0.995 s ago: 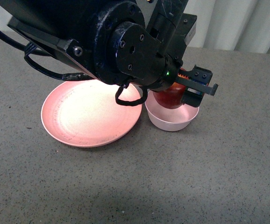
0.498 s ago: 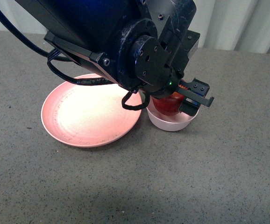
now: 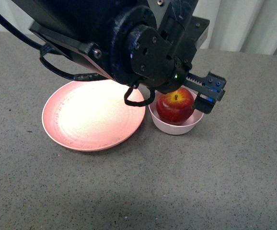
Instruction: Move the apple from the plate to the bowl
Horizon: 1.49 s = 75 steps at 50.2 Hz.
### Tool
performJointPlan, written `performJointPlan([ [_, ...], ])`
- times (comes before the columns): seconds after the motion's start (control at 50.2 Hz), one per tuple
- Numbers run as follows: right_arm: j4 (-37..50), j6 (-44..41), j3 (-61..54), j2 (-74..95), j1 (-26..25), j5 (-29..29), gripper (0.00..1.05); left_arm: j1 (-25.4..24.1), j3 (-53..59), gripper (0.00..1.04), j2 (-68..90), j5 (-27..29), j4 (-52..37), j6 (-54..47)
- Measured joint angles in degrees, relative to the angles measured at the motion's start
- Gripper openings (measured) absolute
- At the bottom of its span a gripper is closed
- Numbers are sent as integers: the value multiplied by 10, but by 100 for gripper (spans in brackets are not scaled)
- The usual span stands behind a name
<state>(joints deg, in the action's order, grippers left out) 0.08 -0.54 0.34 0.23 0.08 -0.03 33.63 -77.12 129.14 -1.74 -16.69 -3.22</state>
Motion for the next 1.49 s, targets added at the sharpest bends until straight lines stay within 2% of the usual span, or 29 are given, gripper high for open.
performJointPlan([
  [0.159,0,0,0,0,0,0,95,-15,67,98,-63,8,-62,32],
  [0.259,0,0,0,0,0,0,95,-32,130,98,-114,38,-114,49],
  [0.418,0,0,0,0,0,0,95,-92,329,98,-259,53,-209,99],
  [0.637,0,0,0,0,0,0,95,-154,512,98,-407,89,-230,119],
  [0.756,0,0,0,0,0,0,95,-176,574,98,-465,137,-243,106],
  [0.856,0,0,0,0,0,0,95,-183,588,97,-476,149,-256,94],
  [0.896,0,0,0,0,0,0,95,-185,608,91,-452,157,-346,76],
  [0.915,0,0,0,0,0,0,95,-188,627,85,-435,154,-418,66],
  [0.995,0,0,0,0,0,0,95,-204,672,71,-432,143,-542,51],
  [1.035,0,0,0,0,0,1,95,-212,681,64,-453,136,-557,48],
  [1.214,0,0,0,0,0,0,95,-249,728,26,-574,102,-495,41],
  [1.313,0,0,0,0,0,0,95,-266,735,4,-668,89,-400,40],
  [1.493,0,0,0,0,0,0,95,-285,748,4,-780,65,-316,37],
])
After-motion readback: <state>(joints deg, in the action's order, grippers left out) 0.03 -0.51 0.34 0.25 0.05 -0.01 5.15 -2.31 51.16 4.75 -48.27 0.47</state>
